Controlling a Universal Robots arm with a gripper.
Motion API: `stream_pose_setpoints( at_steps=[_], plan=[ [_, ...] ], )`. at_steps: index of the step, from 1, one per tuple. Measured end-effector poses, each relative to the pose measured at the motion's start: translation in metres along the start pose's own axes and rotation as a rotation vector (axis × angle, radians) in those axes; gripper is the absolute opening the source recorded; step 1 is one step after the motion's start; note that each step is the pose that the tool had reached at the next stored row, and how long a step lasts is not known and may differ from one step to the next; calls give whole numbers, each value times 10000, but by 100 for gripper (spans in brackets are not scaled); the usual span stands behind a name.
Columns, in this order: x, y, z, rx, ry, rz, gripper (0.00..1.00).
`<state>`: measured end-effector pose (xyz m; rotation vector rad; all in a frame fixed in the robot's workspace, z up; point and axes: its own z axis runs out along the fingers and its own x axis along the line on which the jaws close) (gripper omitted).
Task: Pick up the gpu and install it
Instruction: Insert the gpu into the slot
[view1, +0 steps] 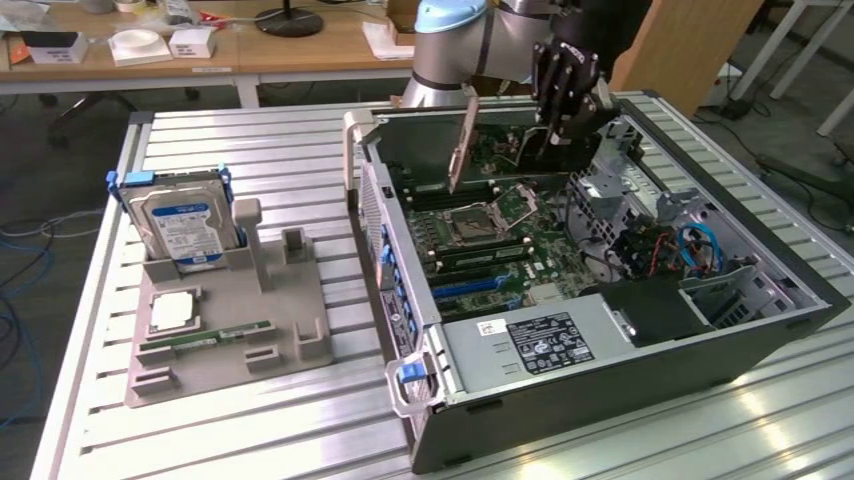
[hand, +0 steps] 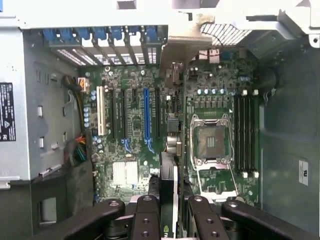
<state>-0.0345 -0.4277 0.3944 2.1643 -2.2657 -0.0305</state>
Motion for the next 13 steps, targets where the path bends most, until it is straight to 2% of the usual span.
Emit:
stream_pose_setpoints(
  at_steps=[2, 4, 13],
  plan=[
    [0, 2, 12, 109, -9, -35, 27],
    [0, 2, 28, 169, -11, -79, 27],
    [5, 12, 64, 164, 1, -846, 27]
  ],
)
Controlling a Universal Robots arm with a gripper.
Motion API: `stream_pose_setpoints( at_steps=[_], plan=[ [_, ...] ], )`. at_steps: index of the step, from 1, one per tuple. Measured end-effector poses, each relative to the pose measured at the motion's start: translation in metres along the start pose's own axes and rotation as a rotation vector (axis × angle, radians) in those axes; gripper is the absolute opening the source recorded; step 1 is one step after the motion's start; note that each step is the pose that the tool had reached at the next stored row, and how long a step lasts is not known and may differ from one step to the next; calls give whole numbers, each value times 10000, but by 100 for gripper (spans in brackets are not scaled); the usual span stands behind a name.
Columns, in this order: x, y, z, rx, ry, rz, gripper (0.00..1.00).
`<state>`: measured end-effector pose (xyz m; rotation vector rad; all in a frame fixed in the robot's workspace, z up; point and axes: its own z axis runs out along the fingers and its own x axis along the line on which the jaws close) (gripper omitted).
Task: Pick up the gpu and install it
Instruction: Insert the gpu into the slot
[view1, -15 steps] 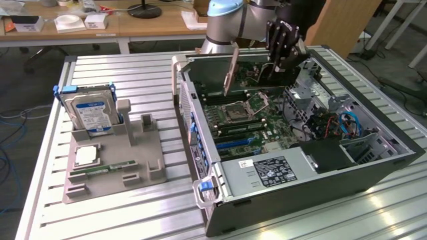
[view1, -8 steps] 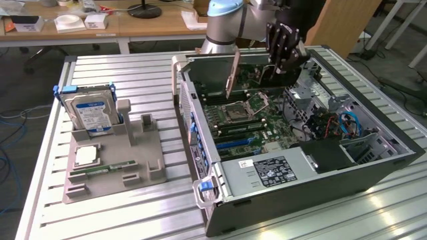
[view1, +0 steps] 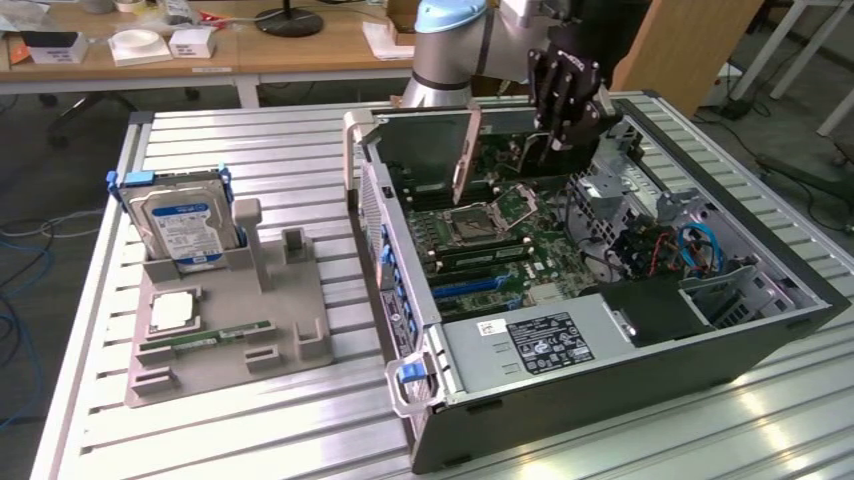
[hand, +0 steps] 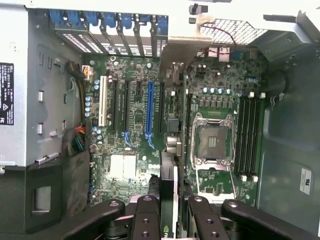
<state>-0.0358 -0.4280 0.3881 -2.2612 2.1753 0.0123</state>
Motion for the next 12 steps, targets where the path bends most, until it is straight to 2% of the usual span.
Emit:
stream_pose_setpoints(
  at_steps=[6, 12],
  plan=[
    [13, 17, 15, 2, -4, -56, 27],
    [15, 71, 21, 0, -2, -79, 27]
  ],
)
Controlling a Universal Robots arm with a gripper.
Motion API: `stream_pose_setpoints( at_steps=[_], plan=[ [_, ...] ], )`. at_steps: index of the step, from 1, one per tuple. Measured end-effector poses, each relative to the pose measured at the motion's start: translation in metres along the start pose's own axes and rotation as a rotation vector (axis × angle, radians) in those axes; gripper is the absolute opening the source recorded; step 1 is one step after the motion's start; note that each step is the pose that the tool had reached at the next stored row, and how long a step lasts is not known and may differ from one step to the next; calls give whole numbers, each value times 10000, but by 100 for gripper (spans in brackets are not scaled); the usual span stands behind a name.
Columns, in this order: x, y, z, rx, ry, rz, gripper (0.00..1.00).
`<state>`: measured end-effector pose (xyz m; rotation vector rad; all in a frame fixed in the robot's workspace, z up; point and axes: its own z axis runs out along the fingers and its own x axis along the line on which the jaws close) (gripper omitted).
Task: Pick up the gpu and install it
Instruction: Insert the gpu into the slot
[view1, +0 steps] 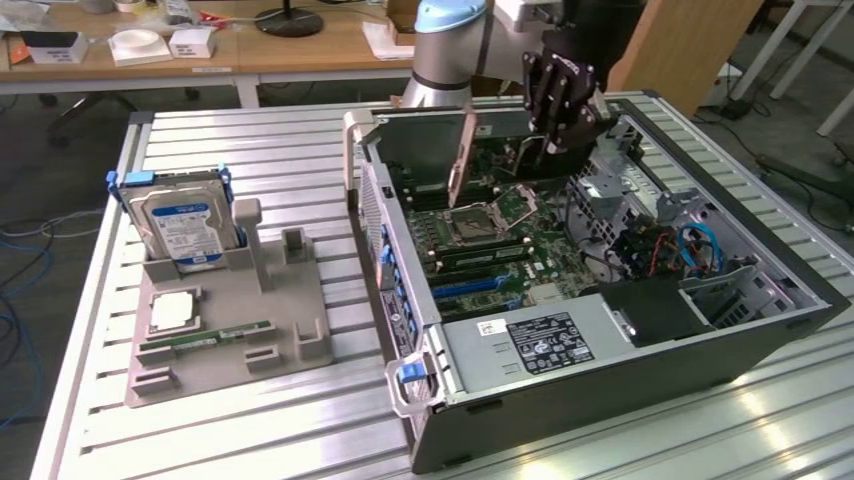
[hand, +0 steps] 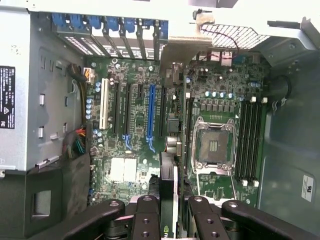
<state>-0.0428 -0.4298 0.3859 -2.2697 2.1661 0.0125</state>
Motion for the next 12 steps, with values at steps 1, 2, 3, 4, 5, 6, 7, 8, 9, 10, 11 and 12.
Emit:
stream_pose_setpoints(
  at_steps=[1, 2, 3, 4, 5, 6, 7, 8, 9, 10, 11, 12],
  plan=[
    [-1, 13, 1, 1, 0, 0, 27],
    [-1, 26, 2, 0, 1, 1, 27],
    [-2, 41, 2, 0, 1, 1, 27],
    [-3, 54, 3, 1, 1, 0, 27],
    [-3, 63, 4, 0, 0, 0, 27],
    [-3, 68, 4, 0, 1, 0, 27],
    [-3, 69, 5, 0, 1, -1, 27],
    [-2, 74, 6, 0, 0, 0, 27],
    [-1, 77, 8, 0, 0, 0, 27],
    [0, 78, 12, 0, 1, -2, 27],
    [1, 81, 18, 0, 0, -1, 27],
    [3, 82, 25, 0, 1, -1, 27]
  ],
)
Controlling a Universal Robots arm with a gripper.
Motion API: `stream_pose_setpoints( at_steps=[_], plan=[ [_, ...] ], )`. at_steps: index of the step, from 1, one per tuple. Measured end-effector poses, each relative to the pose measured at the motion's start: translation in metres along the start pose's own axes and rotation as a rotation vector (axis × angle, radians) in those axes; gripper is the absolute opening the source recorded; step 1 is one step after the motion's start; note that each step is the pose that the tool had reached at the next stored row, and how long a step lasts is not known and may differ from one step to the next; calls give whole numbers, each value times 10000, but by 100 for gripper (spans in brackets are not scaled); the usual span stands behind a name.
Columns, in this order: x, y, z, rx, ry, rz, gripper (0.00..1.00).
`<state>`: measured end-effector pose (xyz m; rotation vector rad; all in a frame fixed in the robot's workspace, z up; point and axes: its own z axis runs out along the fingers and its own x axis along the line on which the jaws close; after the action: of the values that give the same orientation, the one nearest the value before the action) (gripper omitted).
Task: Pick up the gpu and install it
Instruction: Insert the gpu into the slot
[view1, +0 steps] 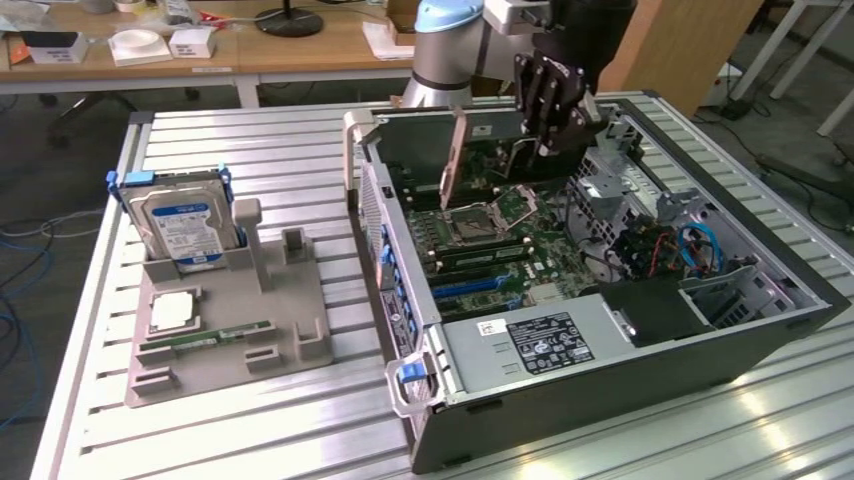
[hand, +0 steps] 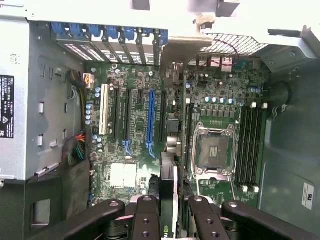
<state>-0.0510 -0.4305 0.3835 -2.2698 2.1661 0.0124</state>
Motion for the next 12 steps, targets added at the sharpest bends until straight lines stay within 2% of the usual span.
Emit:
stream_pose_setpoints(
  at_steps=[2, 5, 12],
  plan=[
    [5, 2, 16, 0, 0, -1, 27],
    [73, 15, 114, 1, 11, 179, 27],
    [84, 42, 208, 1, 13, 178, 27]
  ],
)
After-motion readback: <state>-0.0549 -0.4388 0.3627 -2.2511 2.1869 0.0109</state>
